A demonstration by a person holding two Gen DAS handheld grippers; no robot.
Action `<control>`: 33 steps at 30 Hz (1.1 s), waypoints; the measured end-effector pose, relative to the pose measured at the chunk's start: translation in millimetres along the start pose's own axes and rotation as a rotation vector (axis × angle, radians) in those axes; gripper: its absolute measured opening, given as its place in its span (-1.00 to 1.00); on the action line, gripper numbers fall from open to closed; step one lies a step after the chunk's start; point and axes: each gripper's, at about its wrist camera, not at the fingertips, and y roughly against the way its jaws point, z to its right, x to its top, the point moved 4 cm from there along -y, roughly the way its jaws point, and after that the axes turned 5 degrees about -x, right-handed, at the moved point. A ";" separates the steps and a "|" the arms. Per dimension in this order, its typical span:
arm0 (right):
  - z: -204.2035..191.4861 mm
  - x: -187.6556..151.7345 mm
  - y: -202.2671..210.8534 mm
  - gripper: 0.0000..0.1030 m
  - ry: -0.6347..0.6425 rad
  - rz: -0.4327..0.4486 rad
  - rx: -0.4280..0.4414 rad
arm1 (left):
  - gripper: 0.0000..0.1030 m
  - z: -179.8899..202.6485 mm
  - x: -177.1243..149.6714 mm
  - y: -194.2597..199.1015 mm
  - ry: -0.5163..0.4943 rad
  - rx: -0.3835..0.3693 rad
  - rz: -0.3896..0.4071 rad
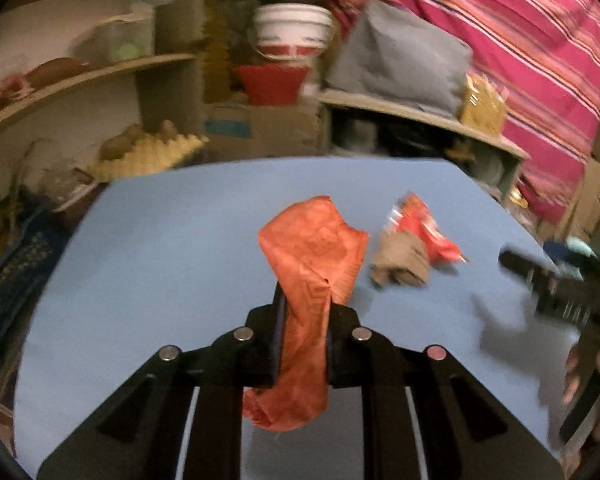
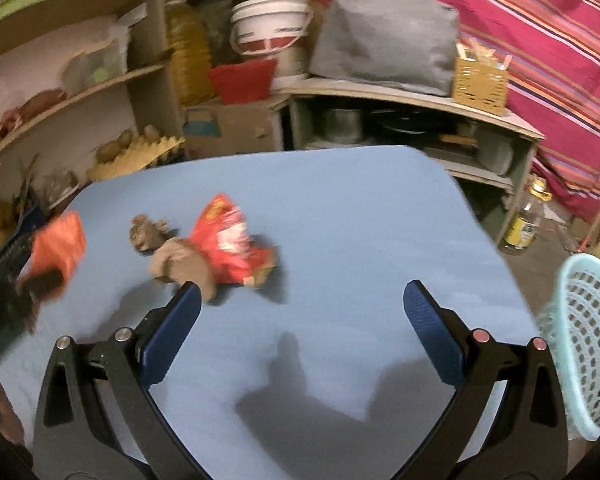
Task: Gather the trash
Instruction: 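Grasp the orange mesh bag with the left tool while the right tool grasps the brown paper bag, then lift the orange bag and brown paper bag and carry both toward the basket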
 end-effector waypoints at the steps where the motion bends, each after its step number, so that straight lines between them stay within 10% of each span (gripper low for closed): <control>1: -10.0 -1.0 -4.3 0.91 0.010 -0.008 0.013 | -0.69 -5.4 2.3 1.1 0.007 0.008 0.011; 13: -97.3 6.1 -31.5 0.91 0.150 0.024 0.024 | -0.69 -61.9 25.0 28.1 0.054 0.187 0.135; 22: -108.3 9.1 -60.7 0.22 0.176 -0.047 0.025 | -0.69 -65.0 26.7 24.6 0.080 0.182 0.131; 33: -99.7 9.3 -55.7 0.05 0.151 -0.046 0.081 | -0.69 -62.8 26.4 17.5 0.081 0.177 0.116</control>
